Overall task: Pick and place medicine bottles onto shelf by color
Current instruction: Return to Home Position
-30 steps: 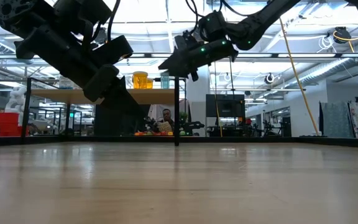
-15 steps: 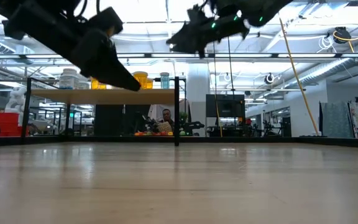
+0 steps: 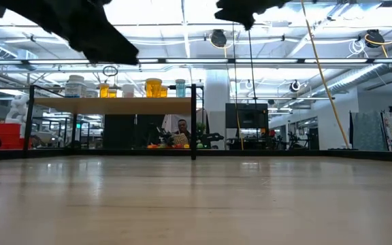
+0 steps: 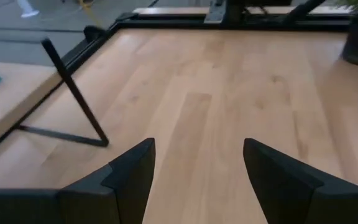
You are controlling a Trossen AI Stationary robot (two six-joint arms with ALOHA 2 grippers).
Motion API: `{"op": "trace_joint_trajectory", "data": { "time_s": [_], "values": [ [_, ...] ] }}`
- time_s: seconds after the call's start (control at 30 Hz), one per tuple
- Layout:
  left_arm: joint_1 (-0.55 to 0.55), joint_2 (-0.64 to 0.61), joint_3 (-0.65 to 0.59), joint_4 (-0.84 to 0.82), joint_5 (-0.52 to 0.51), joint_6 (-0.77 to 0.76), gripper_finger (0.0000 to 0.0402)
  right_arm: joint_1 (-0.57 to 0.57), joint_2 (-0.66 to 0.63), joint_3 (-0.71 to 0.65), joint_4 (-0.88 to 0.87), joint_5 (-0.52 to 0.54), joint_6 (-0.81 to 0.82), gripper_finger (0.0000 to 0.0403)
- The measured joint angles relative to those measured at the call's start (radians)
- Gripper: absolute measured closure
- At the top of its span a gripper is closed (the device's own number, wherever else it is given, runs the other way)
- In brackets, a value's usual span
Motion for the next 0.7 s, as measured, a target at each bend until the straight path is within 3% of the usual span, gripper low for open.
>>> {"op": "trace_joint_trajectory", "data": {
  "time_s": [0.1,0.27,0.53,0.7],
  "values": [
    [-0.025,-0.055,-0.001,-0.016,-0.001,0.021,0.0158,0.041,-0.086,-0.104,0.032,0.079,-0.004,0.0238],
    [-0.058,-0.136,0.000,-0.010,0.000,0.107,0.0180,0.071,-0.240,-0.296,0.130,0.085,-0.035,0.0290],
    [-0.035,-0.226,0.000,-0.095,-0.009,0.145,0.0310,0.072,-0.474,-0.602,0.292,0.085,-0.088,0.0369],
    [0.003,-0.235,0.000,-0.082,-0.052,0.154,0.0384,0.065,-0.594,-0.716,0.274,0.085,-0.164,0.0394]
  ]
}}
